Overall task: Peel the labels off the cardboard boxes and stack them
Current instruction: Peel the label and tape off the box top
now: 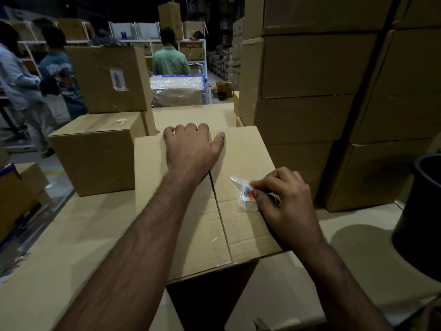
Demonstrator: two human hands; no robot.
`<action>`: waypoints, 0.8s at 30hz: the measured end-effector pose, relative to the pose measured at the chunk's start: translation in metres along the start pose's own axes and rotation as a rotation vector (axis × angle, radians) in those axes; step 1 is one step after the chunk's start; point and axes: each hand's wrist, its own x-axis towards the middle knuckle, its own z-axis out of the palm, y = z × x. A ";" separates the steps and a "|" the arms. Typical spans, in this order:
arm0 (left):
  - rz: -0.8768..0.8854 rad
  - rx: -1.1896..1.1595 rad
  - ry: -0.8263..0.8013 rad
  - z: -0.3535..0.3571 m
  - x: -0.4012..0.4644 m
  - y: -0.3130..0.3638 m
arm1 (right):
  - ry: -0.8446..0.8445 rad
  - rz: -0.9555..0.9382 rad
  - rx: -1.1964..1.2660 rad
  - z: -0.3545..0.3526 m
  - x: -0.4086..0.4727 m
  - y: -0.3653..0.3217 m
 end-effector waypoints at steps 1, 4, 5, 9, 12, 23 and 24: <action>-0.001 0.003 -0.001 0.001 0.000 0.000 | -0.005 0.001 -0.005 0.000 0.000 0.000; 0.002 -0.002 0.002 0.002 0.002 -0.002 | -0.021 0.002 -0.017 0.000 0.001 -0.001; 0.004 -0.005 0.004 0.003 0.002 -0.002 | -0.025 0.002 -0.025 0.000 0.001 -0.001; 0.001 -0.008 0.005 0.004 0.003 -0.003 | -0.034 -0.003 -0.046 0.000 0.002 -0.002; -0.003 -0.011 -0.001 0.005 0.004 -0.003 | -0.046 -0.014 -0.053 0.000 0.001 -0.002; -0.009 -0.016 -0.033 0.002 0.006 -0.003 | -0.112 -0.040 -0.056 0.000 0.002 -0.004; -0.006 -0.015 -0.034 0.002 0.006 -0.003 | -0.107 -0.038 -0.044 0.000 0.002 -0.004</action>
